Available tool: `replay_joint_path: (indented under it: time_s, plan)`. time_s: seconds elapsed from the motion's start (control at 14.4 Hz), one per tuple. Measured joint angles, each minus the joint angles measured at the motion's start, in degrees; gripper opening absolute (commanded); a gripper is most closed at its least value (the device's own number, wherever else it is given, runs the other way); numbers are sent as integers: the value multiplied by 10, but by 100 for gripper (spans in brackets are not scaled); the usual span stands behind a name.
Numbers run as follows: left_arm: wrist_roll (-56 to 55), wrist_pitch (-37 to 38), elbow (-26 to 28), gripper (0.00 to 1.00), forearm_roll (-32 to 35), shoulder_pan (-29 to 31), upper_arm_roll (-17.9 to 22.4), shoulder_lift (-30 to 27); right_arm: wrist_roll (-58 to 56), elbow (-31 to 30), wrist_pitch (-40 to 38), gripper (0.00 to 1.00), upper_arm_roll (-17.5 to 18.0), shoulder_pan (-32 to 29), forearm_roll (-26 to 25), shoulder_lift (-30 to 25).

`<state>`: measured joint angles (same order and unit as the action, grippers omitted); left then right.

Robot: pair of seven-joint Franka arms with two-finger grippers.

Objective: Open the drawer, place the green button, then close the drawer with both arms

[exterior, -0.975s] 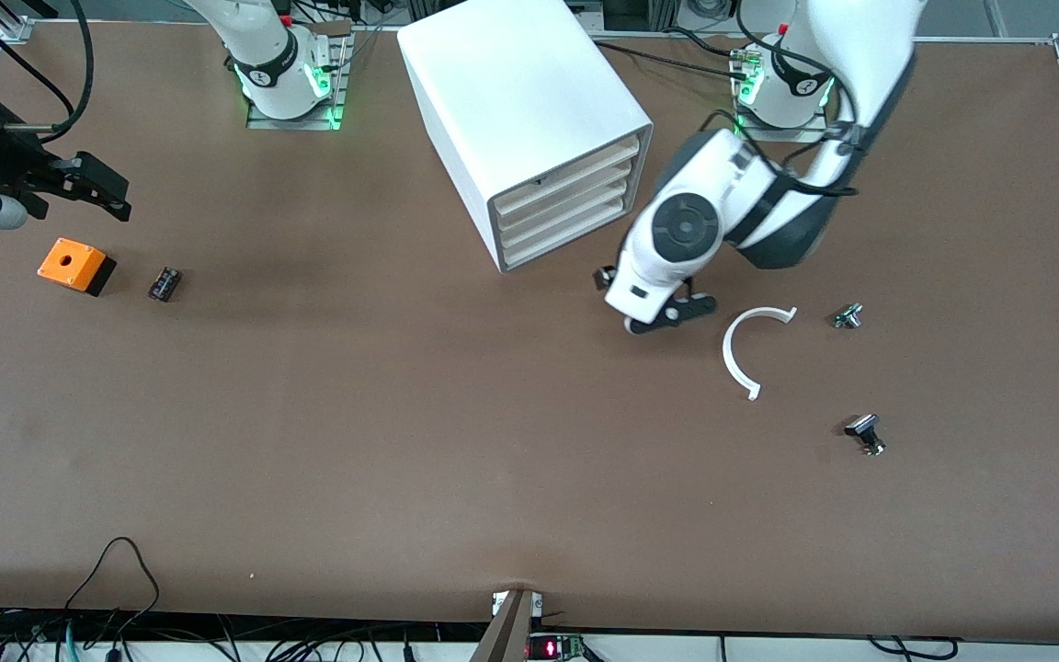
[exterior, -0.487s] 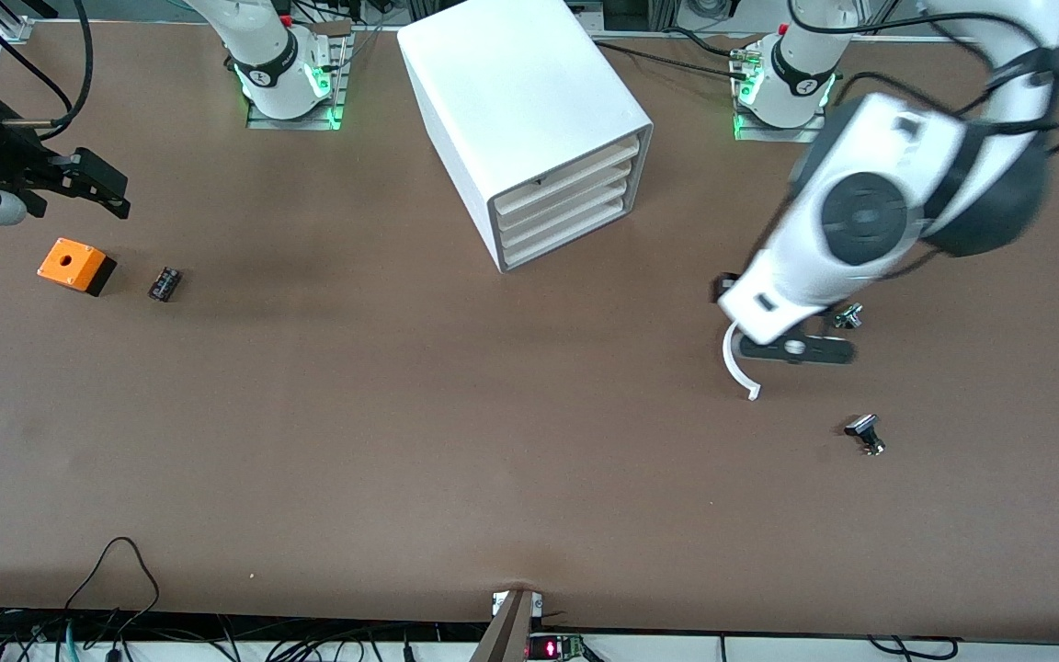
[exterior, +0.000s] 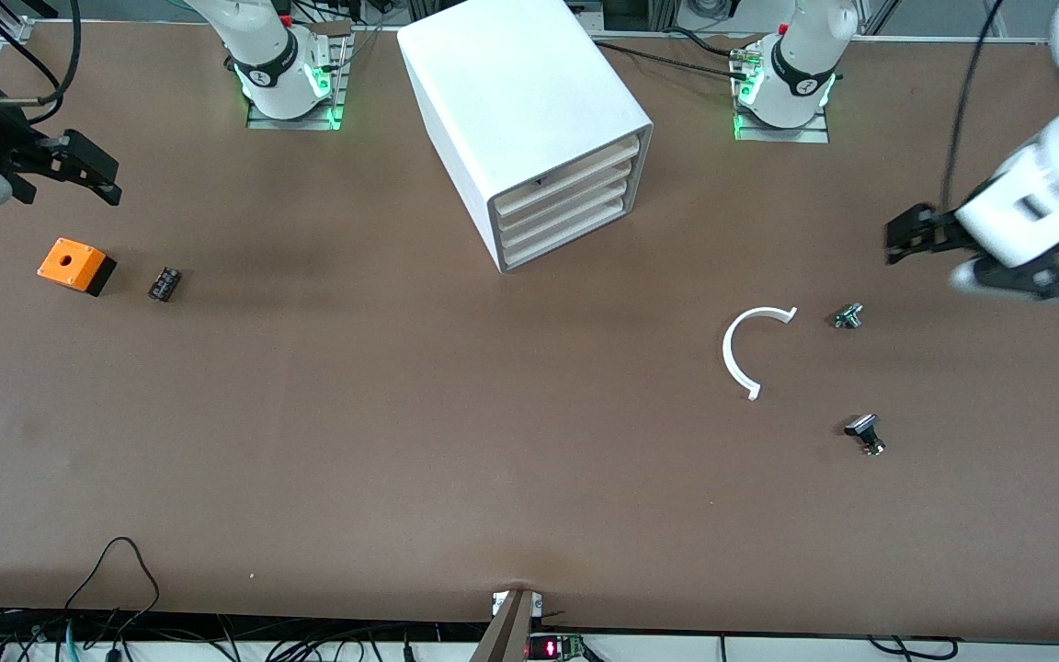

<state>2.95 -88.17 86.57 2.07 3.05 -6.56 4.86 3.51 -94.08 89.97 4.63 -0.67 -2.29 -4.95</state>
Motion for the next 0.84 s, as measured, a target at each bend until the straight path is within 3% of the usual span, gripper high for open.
replay_joint_path:
  time_s: [0.28, 0.84]
  plan:
    - [-3, -94, 84, 99, -6, -19, 37, -49, -1, 0, -11, 100, -11, -2, 0, -1]
    - [-8, -66, 97, 99, -6, -42, 53, -47, -11, 0, -11, 100, -11, -3, 0, 4]
